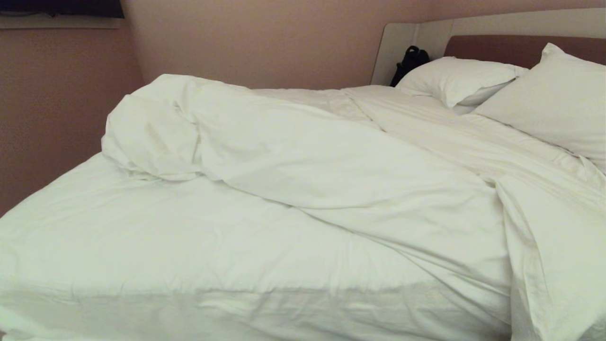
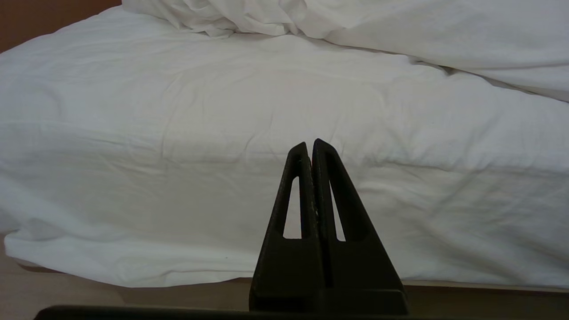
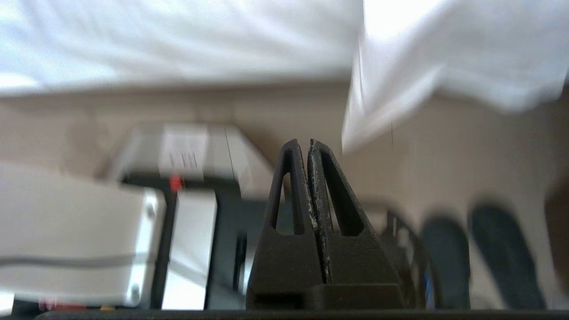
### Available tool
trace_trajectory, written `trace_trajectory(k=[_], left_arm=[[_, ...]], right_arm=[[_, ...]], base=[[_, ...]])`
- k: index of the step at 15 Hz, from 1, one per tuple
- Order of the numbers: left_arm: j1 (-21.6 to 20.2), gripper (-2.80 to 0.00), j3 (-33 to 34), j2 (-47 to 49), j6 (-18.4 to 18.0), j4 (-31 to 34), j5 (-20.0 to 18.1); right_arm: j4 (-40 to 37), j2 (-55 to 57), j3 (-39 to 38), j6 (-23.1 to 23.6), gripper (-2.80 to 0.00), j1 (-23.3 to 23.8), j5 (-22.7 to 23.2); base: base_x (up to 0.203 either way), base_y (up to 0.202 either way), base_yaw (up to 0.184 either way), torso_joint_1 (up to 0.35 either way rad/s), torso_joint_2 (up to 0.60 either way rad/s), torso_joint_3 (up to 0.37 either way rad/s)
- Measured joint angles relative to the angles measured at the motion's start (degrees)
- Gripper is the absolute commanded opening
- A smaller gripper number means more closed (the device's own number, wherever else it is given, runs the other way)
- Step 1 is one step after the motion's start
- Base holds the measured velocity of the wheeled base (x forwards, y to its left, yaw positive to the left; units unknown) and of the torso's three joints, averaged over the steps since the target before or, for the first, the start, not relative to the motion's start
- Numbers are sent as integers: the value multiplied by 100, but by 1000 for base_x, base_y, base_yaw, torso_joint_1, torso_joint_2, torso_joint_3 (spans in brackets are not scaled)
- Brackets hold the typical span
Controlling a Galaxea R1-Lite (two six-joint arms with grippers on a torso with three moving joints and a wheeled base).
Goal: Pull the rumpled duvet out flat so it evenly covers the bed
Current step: Hold the folded corner of the quilt
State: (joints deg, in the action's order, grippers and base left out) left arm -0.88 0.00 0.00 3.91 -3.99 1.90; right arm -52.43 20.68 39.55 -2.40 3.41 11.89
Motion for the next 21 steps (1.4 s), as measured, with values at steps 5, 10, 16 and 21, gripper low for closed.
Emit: trace_trajectory(k=[5, 10, 16, 21], left_arm=[[2, -280, 0, 0, 0, -1, 2], [2, -280, 0, 0, 0, 0, -1], [2, -280, 0, 0, 0, -2, -1], [2, -280, 0, 0, 0, -2, 0]], right_arm=[[1552, -273, -2, -465, -280, -852, 129], [2547, -452, -49, -856, -280, -802, -322], [2975, -737, -434, -711, -280, -142, -1078], [3272, -1761, -1159, -435, -280, -300, -897]], base=[[0, 0, 0, 0, 0, 0], [0, 0, 0, 0, 0, 0], [0, 0, 0, 0, 0, 0], [0, 0, 0, 0, 0, 0]])
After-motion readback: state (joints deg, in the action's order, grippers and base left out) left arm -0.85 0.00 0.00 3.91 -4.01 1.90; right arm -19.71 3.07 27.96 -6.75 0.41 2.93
